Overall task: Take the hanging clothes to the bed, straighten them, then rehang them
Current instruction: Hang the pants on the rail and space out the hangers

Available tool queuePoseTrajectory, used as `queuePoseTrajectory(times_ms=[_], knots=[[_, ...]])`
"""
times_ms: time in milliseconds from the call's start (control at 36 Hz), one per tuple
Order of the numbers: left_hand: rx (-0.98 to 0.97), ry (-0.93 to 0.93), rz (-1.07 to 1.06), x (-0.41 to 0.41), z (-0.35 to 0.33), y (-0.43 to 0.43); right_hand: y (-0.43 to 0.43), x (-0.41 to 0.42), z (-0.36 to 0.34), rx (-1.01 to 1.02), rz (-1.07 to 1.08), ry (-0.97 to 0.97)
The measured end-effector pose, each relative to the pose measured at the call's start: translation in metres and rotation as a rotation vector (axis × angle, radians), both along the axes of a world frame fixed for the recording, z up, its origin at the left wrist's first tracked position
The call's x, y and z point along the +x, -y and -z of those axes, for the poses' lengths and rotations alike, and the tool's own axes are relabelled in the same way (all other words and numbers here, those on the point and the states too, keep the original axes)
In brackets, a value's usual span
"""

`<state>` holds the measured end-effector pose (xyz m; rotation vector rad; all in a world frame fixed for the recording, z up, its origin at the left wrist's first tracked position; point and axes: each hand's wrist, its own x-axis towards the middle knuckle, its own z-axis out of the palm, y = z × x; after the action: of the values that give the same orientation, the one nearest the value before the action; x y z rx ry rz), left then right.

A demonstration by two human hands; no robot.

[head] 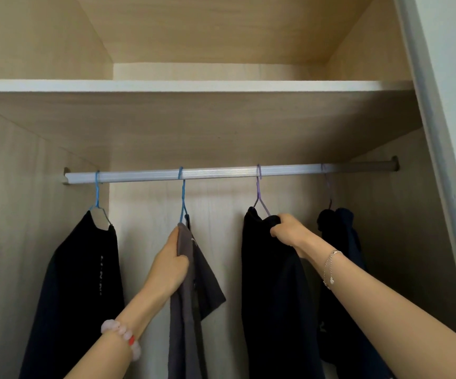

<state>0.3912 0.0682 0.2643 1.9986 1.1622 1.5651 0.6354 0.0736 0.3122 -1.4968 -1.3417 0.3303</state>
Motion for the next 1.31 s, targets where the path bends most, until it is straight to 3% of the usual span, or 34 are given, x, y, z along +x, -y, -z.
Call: queuePoseTrajectory(times_ms=[806,1083,1306], knots=[[-0.015,-0.018,-0.011,-0.009,0.006,-0.008,-0.010,0.016,0.007,-0.018,-0.029,-0.007],[-0.010,0.058,0.025,-0.015,0.010,-0.011,-0.010,0.019,0.007,-0.047,-0.009,0.011],[0.094,0.061,0.025,-0.008,0.013,0.001,-0.006,0.020,0.012,-0.057,-0.010,0.030]])
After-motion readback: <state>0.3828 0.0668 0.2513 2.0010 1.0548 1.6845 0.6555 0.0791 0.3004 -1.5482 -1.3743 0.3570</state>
